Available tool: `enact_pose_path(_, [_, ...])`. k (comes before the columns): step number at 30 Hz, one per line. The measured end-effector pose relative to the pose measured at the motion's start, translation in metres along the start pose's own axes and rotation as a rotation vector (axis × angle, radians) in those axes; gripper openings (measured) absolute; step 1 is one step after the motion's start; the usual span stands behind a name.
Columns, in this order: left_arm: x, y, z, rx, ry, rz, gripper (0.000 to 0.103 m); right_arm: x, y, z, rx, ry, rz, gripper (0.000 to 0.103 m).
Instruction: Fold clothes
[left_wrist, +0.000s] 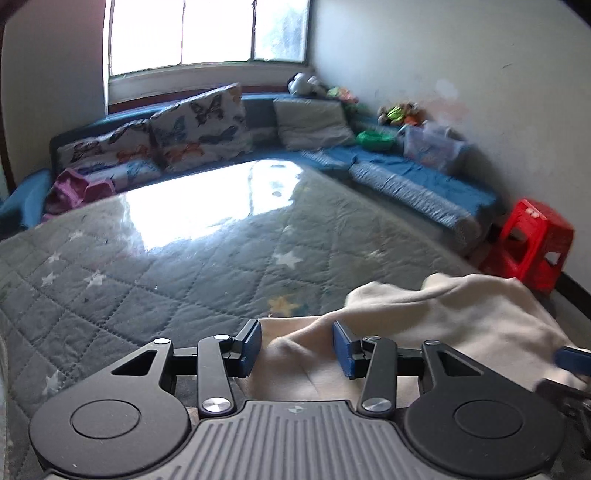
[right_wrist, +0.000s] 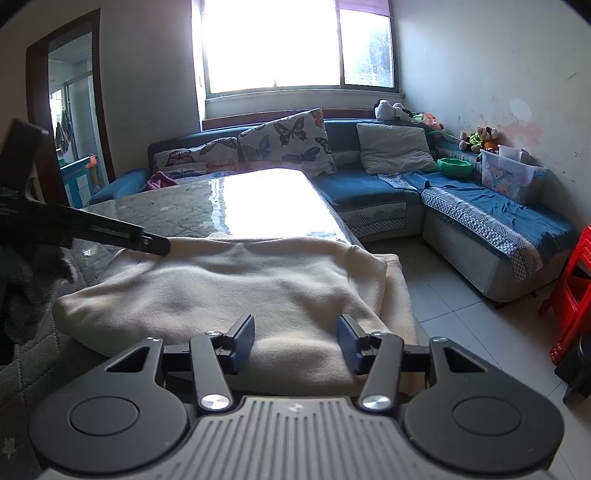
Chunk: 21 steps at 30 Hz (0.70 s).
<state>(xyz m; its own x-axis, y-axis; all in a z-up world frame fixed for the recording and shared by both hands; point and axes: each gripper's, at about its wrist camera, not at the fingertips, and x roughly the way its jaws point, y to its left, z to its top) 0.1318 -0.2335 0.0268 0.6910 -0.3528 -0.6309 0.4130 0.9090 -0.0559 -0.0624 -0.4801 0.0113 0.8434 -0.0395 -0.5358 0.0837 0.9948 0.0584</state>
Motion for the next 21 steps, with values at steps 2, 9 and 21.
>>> enact_pose_path(2, [0.002,0.004,0.0,-0.025,0.011,0.001,0.047,0.0,0.001,0.001,-0.009,-0.001,-0.004,0.052])
enact_pose_path(9, [-0.021,0.007,-0.008,-0.024,0.009,-0.005,0.057,-0.006,0.006,0.004,-0.018,-0.014,-0.012,0.059])
enact_pose_path(21, [-0.076,0.005,-0.038,-0.011,-0.027,-0.041,0.087,-0.035,0.024,-0.002,-0.015,-0.048,-0.038,0.084])
